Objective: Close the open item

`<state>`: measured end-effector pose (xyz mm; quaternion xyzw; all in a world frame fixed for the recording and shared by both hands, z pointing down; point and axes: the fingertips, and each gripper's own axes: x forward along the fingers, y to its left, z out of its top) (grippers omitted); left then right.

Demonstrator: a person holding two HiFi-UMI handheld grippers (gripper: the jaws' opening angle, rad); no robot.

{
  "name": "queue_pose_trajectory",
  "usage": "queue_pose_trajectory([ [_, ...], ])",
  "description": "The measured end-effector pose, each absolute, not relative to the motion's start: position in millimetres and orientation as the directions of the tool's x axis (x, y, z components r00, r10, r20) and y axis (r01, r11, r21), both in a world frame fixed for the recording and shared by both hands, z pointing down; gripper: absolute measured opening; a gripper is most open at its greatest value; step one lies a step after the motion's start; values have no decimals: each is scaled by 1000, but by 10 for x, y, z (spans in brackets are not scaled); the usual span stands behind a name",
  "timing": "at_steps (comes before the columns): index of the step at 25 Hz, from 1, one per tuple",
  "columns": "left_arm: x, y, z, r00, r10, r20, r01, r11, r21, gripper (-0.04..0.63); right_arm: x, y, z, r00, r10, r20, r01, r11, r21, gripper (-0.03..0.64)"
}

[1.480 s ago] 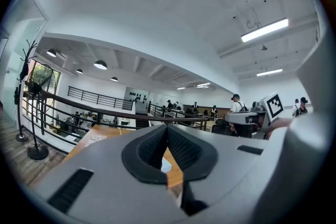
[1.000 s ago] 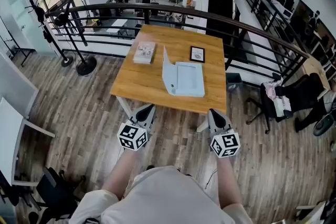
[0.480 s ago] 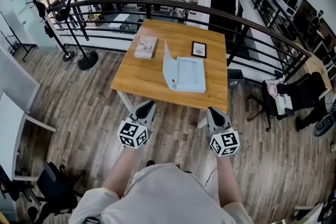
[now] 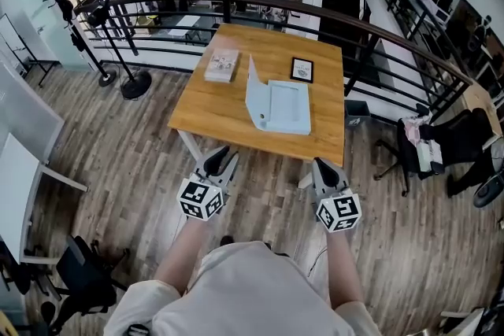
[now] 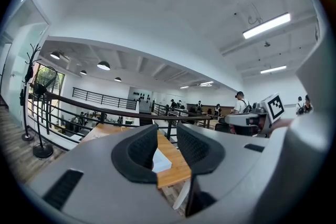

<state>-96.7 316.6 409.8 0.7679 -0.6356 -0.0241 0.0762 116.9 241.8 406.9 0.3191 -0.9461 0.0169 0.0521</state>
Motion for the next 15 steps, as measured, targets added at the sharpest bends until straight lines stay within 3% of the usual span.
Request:
queue_pose_trajectory([
  [15,-644,3240,4239,146,-986,81,-983,-136,120,110,1504,2337,4272,-806,-577,135,-585,811,-27,3],
])
